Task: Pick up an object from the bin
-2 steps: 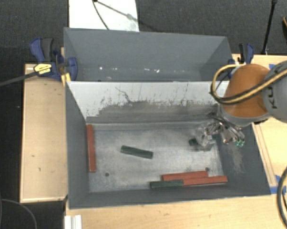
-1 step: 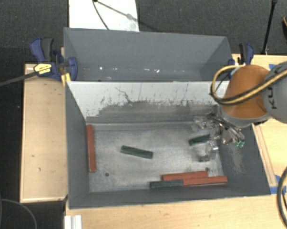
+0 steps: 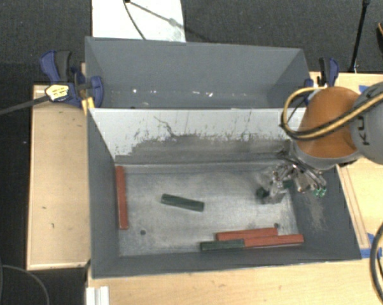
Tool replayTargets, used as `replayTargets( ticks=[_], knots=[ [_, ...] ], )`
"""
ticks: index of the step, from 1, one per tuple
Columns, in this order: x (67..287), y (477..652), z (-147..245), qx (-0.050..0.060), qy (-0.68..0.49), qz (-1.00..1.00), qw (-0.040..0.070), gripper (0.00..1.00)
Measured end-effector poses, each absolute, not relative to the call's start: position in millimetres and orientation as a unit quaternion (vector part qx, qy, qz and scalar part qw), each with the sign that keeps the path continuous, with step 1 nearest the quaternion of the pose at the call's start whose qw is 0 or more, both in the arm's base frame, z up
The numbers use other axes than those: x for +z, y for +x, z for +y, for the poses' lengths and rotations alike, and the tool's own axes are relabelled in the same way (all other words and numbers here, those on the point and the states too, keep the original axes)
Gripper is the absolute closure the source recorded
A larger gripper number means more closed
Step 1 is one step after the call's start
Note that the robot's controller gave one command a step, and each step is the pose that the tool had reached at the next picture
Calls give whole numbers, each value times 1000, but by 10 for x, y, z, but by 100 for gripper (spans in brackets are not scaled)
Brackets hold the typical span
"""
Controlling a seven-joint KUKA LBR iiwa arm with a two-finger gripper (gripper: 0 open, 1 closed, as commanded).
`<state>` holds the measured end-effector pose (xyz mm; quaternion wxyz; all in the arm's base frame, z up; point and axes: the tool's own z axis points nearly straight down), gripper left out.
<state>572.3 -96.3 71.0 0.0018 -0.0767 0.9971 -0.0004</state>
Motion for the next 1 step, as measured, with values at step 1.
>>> replayTargets(
  ticks=[1],
  knots=[
    [1978, 5611, -755, -1, -86, 996, 6, 100]
  ],
)
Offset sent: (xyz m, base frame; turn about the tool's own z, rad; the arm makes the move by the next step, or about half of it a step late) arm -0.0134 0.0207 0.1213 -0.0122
